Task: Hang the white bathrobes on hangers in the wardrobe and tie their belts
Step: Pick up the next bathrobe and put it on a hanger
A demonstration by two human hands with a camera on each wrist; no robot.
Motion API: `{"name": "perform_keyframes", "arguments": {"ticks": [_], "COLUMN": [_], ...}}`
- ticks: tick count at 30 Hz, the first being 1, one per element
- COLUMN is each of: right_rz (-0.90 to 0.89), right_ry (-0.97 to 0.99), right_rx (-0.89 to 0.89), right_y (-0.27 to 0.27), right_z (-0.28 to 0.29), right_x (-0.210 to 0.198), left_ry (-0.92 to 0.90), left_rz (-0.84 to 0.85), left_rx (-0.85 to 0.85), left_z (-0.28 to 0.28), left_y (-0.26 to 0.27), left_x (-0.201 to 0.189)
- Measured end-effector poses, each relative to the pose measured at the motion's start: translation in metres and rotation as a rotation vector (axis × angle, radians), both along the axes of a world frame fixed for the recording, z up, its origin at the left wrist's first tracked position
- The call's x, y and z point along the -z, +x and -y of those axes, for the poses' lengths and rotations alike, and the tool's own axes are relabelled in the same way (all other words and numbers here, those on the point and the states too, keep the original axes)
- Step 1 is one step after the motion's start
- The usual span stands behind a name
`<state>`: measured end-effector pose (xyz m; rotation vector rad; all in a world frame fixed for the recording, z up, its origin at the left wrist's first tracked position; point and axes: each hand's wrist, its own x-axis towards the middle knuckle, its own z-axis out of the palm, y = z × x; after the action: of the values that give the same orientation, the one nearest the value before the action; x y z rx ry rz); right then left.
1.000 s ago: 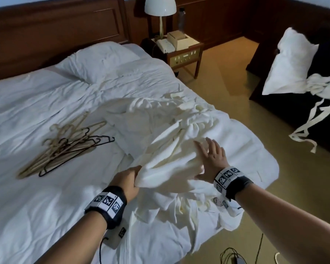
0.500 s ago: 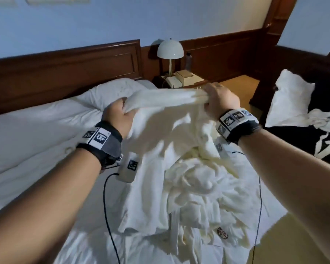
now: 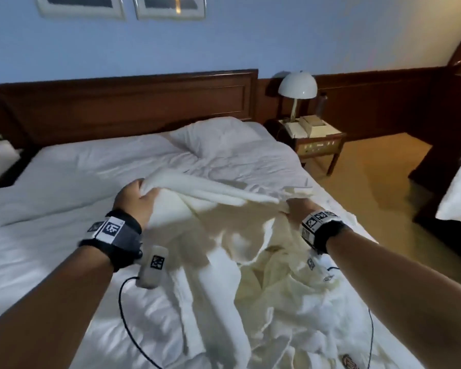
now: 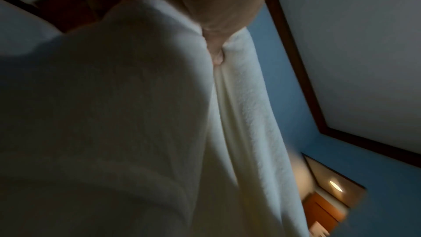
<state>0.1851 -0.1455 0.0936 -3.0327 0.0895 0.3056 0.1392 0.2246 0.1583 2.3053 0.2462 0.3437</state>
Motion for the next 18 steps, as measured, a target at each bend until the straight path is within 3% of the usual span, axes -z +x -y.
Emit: {"name": "perform_keyframes", "arguments": {"ticks": [2,5,9,12,15,18], "right_rz": [0.038,0.207,0.351,0.323,0.197,0.076], "right_ry": [0.158,0.472,0.746,0.932,0.954,0.835], "right_rx": [0.05,0.098,-0.065,-0.271,-0.486,-0.593], "right_y": [0.011,0.032,0.04,0.022,-0.001,-0.025], "right_z": [-0.039,-0.111,-0.245,-0.359,-0.461,-0.529], "right_x": [-0.006,-0.06,-0.146,-0.179,-0.162,-0.096], "left_ry": [-0.016,0.022,0.066,0.108,0.185,0.343], "left_rz": [-0.044,-0.019,0.113,0.211,0.147,-0.015], "left_rx": [-0.09,-0.222,-0.447,-0.612,-0.792,-0.729], "left_z": [-0.038,-0.099,-0.22,-0.32,-0.395,-0.451], "left_y": [-0.009,-0.02,-0.041,-0.079,-0.133,-0.178], "left_x": [0.012,-0.01,-0.067,-0.101,-0.121,-0.096]}}
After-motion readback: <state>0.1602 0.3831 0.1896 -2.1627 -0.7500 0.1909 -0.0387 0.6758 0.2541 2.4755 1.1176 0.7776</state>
